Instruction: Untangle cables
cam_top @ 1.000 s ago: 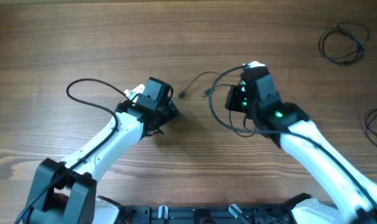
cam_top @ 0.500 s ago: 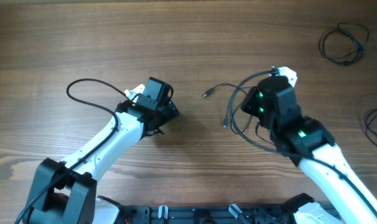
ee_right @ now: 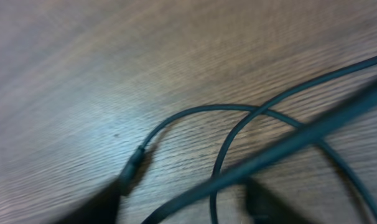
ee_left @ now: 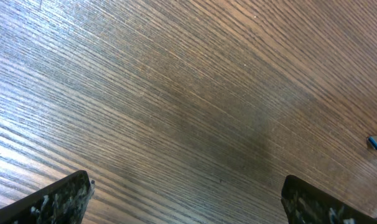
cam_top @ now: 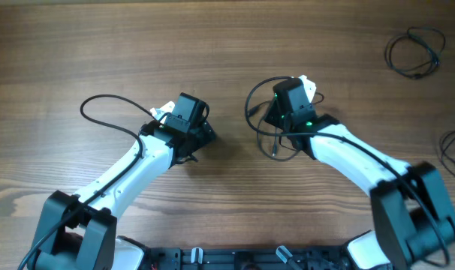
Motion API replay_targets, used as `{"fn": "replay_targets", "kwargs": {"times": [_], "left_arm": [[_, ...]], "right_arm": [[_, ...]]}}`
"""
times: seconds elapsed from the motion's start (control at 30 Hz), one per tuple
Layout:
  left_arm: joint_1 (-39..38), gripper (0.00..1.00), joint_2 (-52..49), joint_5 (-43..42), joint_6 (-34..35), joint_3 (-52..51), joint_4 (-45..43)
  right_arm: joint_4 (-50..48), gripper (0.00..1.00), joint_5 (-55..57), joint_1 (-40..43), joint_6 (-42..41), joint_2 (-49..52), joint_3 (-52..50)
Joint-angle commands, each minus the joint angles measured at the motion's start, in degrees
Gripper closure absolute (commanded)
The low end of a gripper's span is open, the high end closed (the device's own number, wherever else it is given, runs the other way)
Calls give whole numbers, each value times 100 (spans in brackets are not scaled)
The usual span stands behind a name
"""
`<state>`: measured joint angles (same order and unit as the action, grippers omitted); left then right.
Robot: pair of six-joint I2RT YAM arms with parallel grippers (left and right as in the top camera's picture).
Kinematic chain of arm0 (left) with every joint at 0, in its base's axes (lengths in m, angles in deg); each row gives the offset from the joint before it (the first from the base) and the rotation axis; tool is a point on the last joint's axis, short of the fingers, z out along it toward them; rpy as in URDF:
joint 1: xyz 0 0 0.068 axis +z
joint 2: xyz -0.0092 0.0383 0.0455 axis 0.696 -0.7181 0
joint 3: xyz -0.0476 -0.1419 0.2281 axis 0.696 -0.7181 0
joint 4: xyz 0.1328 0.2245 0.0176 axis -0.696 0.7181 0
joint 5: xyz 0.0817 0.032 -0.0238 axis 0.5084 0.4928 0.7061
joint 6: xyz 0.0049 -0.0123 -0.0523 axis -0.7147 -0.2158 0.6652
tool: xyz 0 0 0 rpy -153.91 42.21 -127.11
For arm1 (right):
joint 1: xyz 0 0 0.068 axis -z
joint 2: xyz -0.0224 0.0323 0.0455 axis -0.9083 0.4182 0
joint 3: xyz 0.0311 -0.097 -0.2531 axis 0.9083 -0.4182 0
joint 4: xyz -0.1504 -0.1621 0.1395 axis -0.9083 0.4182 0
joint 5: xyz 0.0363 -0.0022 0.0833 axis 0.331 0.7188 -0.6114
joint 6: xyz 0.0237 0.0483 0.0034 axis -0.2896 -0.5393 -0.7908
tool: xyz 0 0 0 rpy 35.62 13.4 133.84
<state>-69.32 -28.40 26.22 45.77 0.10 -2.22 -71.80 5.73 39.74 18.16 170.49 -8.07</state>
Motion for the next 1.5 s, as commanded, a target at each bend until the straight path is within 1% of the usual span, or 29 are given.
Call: {"fn": "replay_targets", "kwargs": {"times": [0.0, 0.07, 0.13, 0.23, 0.3, 0.33, 0.4, 0.47, 0.63, 0.7, 0.8, 0.93, 1.03, 1.07, 1.1, 1.17, 1.2, 1.23, 1.3, 1.33, 1.4, 1.47], "left_arm": [[15, 0, 52, 98, 48, 26, -2], [15, 0, 52, 98, 48, 26, -2], [15, 0, 52, 98, 50, 26, -2], [15, 0, 52, 98, 48, 26, -2], [15, 0, 52, 98, 48, 26, -2], [15, 0, 52, 98, 48, 26, -2], [15, 0, 52, 98, 48, 26, -2], [15, 0, 50, 98, 48, 26, -2], [15, 0, 52, 98, 48, 26, -2], [15, 0, 52, 98, 48, 26, -2], [15, 0, 52, 98, 48, 26, -2], [15, 0, 52, 98, 48, 26, -2], [15, 0, 52, 98, 48, 26, -2], [15, 0, 52, 98, 48, 26, -2], [15, 0, 52, 98, 48, 26, -2], [15, 0, 52, 98, 48, 26, -2], [15, 0, 52, 98, 48, 26, -2], [15, 0, 52, 98, 48, 26, -2], [15, 0, 52, 98, 48, 26, -2], [15, 0, 52, 98, 48, 26, -2], [15, 0, 52, 98, 48, 26, -2], [15, 0, 52, 98, 48, 26, -2]], "right_arm": [[-52, 0, -22, 2, -358, 315, 20], [-44, 0, -9, 2, -601, 317, 28], [-81, 0, 92, 2, -658, 317, 42], [-103, 0, 240, 2, -1117, 332, 42], [-295, 0, 280, 2, -1161, 426, 42], [-442, 0, 278, 2, -1075, 511, 42], [-791, 0, 258, 0, -479, 723, 42], [-839, 0, 313, 0, -138, 876, 81], [-811, 0, 914, -76, 105, 1043, 149], [-861, 0, 1169, -168, 479, 1091, 155], [-1106, 0, 1204, -328, 964, 1233, 160], [-1104, 0, 1209, -610, 970, 1534, 286], [-1023, 1, 1329, -817, 439, 1904, 411], [-964, 3, 1325, -833, 269, 1963, 439], [-850, 9, 1303, -839, 98, 1996, 476], [-647, 27, 1285, -839, -22, 2013, 531], [-540, 38, 1287, -841, -26, 2013, 573], [-459, 52, 1329, -841, -26, 2015, 595], [-345, 72, 1456, -841, -31, 2015, 595], [-302, 78, 1460, -839, -35, 2015, 595], [-258, 86, 1370, -835, -31, 2015, 595], [-387, 91, 1097, -833, 201, 2011, 599]]}}
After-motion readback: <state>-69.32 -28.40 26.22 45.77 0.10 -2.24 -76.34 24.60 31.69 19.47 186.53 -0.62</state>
